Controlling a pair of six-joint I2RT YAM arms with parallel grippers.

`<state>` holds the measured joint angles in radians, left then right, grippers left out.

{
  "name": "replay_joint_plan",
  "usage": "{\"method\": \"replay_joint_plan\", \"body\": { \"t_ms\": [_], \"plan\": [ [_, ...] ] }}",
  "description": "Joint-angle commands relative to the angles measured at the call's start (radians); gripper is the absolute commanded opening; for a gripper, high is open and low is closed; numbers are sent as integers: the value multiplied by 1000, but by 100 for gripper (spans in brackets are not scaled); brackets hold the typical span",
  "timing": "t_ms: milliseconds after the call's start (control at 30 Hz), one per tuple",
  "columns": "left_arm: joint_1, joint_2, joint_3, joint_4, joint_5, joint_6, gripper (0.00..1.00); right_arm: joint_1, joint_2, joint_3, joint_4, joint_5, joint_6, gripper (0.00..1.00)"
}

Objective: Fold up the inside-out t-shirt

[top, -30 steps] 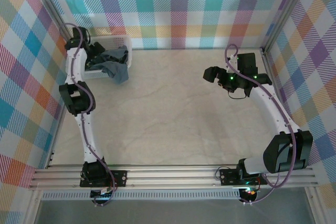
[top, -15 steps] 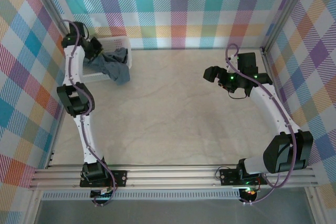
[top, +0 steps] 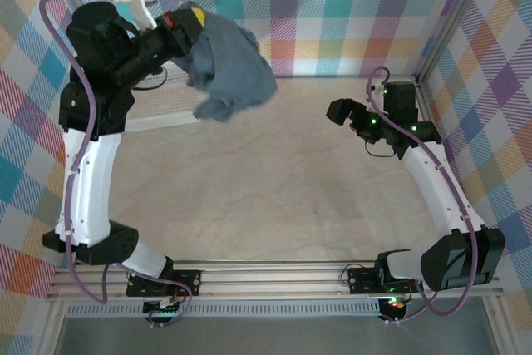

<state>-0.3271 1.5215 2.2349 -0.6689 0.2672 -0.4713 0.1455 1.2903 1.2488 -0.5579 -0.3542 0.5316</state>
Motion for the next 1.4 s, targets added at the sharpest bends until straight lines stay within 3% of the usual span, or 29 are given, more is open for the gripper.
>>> {"method": "replay_joint_plan", "body": {
  "t_ms": [0, 67, 167, 200, 267, 367, 467, 600, 700, 800, 933, 967, 1000, 1067, 1100, 1133, 1167, 1267, 1367],
  "plan": [
    [-10, 59, -228, -28, -104, 68, 0, -1, -19, -27, 2, 23, 4, 100],
    [-10, 39, -346, -37, -148, 81, 3, -1, -20, -36, -8, 30, -2, 100],
    [-10, 15, -526, -27, -165, 101, 47, -1, -14, -42, -26, 30, -14, 100],
    [-10, 4, -576, -32, -183, 106, 57, -1, -9, -43, -35, 25, -21, 100],
    [-10, -28, -650, -55, -229, 120, 67, 6, 1, -42, -64, 33, -51, 100],
    [-9, -95, -778, -75, -285, 131, 74, 68, 6, -70, -92, 136, -115, 100],
    [-10, -137, -912, -78, -240, 60, 75, 143, 45, -98, -97, 209, -168, 100],
    [-12, -123, -1105, -4, -56, -77, 77, 220, 182, -69, -84, 137, -197, 100],
    [-13, -88, -1199, 52, -38, -113, 78, 260, 305, -41, -55, 114, -184, 100],
    [-16, -39, -1242, 138, 49, -112, 78, 270, 416, -15, 17, 73, -142, 99],
    [-38, 84, -1235, 187, 180, -75, 77, 294, 539, 32, 131, 17, -65, 91],
    [-43, 116, -1226, 171, 185, -59, 75, 301, 561, 41, 151, 21, -50, 88],
    [-46, 151, -1217, 155, 180, -43, 66, 305, 588, 60, 163, 27, -39, 81],
    [-46, 167, -1215, 140, 143, -28, 37, 306, 631, 102, 164, 42, -34, 59],
    [-44, 160, -1212, 133, 119, -21, 17, 307, 648, 121, 162, 55, -42, 40],
    [-40, 145, -1201, 117, 95, -15, 0, 305, 659, 137, 151, 67, -47, 13],
    [-35, 130, -1188, 96, 73, -9, 0, 306, 661, 149, 140, 70, -56, 0],
    [8, 56, -1147, 32, 24, 12, 0, 303, 602, 133, 146, 77, -79, 0],
    [72, -55, -1111, -24, -16, 33, 0, 295, 432, 34, 181, 176, -98, 0]
  ]
}}
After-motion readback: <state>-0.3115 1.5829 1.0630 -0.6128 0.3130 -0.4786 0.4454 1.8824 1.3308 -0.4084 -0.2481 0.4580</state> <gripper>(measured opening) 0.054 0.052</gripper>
